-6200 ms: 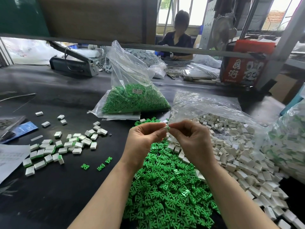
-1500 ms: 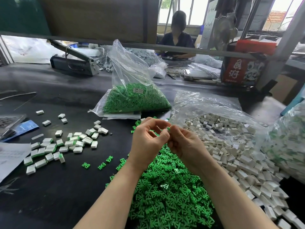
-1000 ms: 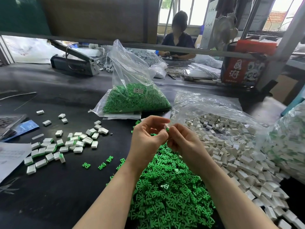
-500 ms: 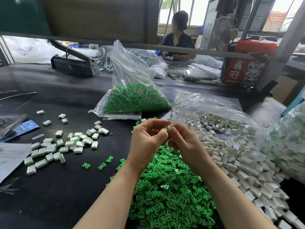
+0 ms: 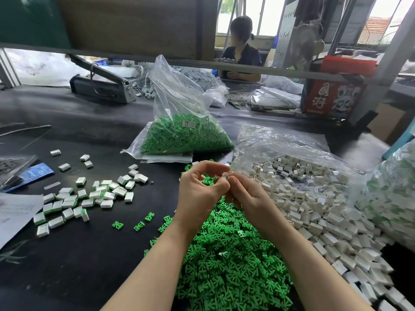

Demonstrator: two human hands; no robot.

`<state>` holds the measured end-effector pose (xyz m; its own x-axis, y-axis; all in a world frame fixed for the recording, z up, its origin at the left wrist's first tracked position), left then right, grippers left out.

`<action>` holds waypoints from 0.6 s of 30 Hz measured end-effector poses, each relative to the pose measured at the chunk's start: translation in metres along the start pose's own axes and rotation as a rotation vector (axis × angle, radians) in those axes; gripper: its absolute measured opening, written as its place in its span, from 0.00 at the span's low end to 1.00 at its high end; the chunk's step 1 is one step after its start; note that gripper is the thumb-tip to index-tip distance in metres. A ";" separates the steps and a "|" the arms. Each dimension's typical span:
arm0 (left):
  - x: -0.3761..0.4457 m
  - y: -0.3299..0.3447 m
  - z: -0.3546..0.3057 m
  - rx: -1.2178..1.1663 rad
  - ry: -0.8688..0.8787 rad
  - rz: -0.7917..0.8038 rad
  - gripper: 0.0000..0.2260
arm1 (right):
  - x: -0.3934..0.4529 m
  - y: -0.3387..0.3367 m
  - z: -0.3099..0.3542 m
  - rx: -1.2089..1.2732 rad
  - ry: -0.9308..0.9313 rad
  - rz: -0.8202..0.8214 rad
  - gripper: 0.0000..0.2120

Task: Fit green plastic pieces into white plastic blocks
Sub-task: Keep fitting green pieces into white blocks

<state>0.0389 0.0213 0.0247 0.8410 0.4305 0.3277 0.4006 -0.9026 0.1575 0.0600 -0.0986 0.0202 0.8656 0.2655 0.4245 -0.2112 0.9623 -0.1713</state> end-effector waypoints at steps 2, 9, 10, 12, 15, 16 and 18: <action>-0.001 0.001 -0.003 -0.025 0.040 -0.006 0.09 | -0.001 0.000 0.000 0.031 0.011 0.002 0.10; -0.002 0.003 -0.003 -0.096 0.011 0.040 0.10 | -0.003 0.003 0.003 0.129 0.040 0.011 0.12; -0.002 0.003 -0.002 -0.116 -0.009 0.049 0.10 | -0.004 0.003 0.002 0.147 0.047 0.009 0.14; -0.002 0.005 0.000 -0.148 -0.035 0.064 0.08 | -0.004 0.003 0.002 0.169 0.050 0.004 0.14; -0.001 0.004 0.003 -0.108 -0.027 0.050 0.08 | -0.004 0.003 0.003 0.201 0.048 -0.007 0.12; -0.001 0.004 0.003 -0.109 -0.030 0.049 0.08 | -0.003 0.002 0.003 0.208 0.049 -0.010 0.11; -0.002 0.005 0.004 -0.126 -0.050 0.052 0.08 | -0.004 0.001 0.002 0.200 0.053 -0.012 0.11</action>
<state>0.0409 0.0158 0.0214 0.8777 0.3798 0.2921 0.3101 -0.9150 0.2580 0.0559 -0.0990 0.0199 0.8901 0.2556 0.3774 -0.2822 0.9592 0.0161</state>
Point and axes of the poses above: each hand's wrist, its own x-axis towards the middle knuckle, its own y-axis out of the palm, z = x × y, the point moved 5 cm from there along x, towards the middle knuckle, and after that the axes turned 12 degrees about -z, right-handed, at the moved point
